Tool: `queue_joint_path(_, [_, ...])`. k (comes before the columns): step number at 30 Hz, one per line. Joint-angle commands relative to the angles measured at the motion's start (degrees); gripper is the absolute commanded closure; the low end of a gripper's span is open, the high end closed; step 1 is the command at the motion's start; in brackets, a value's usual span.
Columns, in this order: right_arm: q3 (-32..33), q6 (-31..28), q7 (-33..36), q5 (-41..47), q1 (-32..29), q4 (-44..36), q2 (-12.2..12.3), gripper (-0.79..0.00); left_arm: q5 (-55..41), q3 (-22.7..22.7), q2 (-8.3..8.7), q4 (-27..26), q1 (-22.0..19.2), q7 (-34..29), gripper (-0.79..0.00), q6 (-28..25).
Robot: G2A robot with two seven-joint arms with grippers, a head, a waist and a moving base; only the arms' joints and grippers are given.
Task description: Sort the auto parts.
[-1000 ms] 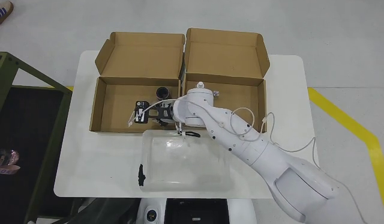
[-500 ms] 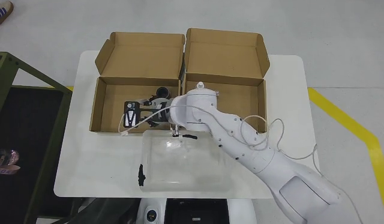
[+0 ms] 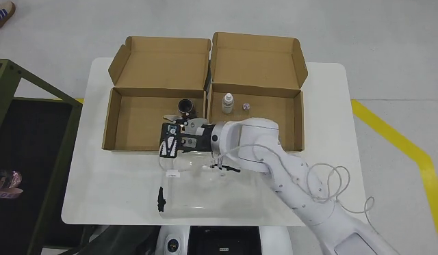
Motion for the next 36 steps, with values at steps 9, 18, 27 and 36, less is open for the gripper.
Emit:
queue_joint_path(9, [12.4,-1.3,-12.5,-4.8,-12.2,-8.2,3.4,-0.428,0.0,0.0,0.0,0.0,0.0,0.0,-0.785,0.0])
queue_joint_path(18, [22.5,-1.1,-24.0,-8.9,-22.2,-12.6,5.8,-0.52,0.0,0.0,0.0,0.0,0.0,0.0,-0.785,0.0])
queue_joint_path(27, [31.9,2.8,-35.9,-13.5,-31.3,-14.6,7.6,-0.526,0.0,0.0,0.0,0.0,0.0,0.0,-0.785,0.0])
queue_joint_path(36, [39.8,7.4,-46.3,-14.8,-39.1,-13.9,8.8,-0.554,0.0,0.0,0.0,0.0,0.0,0.0,-0.785,0.0])
